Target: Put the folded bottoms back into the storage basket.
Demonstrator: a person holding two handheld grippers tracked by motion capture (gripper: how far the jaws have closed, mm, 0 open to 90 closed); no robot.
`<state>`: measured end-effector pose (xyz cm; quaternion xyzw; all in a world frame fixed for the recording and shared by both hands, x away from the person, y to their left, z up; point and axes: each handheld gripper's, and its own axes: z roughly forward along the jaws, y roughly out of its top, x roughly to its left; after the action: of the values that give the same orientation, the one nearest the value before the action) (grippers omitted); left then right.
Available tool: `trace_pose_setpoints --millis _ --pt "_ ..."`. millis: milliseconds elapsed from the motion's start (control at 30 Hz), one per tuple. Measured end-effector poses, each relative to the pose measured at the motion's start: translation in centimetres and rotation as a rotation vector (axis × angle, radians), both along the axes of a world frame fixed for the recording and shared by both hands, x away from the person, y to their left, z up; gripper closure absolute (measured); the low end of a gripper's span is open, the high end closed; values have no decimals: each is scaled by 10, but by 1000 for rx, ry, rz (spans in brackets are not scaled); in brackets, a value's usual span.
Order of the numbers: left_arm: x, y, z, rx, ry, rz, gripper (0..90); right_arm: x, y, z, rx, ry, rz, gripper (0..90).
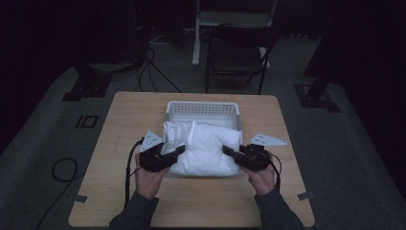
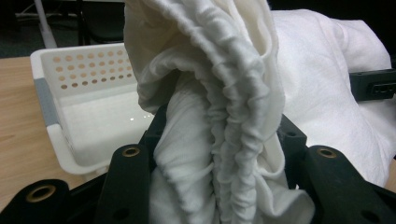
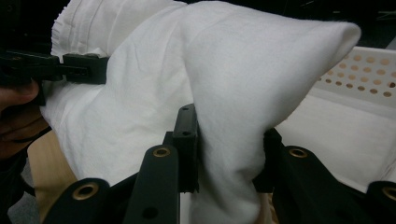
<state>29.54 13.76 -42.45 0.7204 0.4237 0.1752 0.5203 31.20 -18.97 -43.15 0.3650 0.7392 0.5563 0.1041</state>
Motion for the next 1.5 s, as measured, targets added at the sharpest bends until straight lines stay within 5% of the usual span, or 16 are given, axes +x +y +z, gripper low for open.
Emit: trace_pose_setpoints --millis 1100,1500 --pt "24 -3 13 -20 -20 19 534 20 1 14 -13 -44 -46 704" --pt "36 -3 14 -30 2 22 533 30 2 15 -13 -36 -62 705"
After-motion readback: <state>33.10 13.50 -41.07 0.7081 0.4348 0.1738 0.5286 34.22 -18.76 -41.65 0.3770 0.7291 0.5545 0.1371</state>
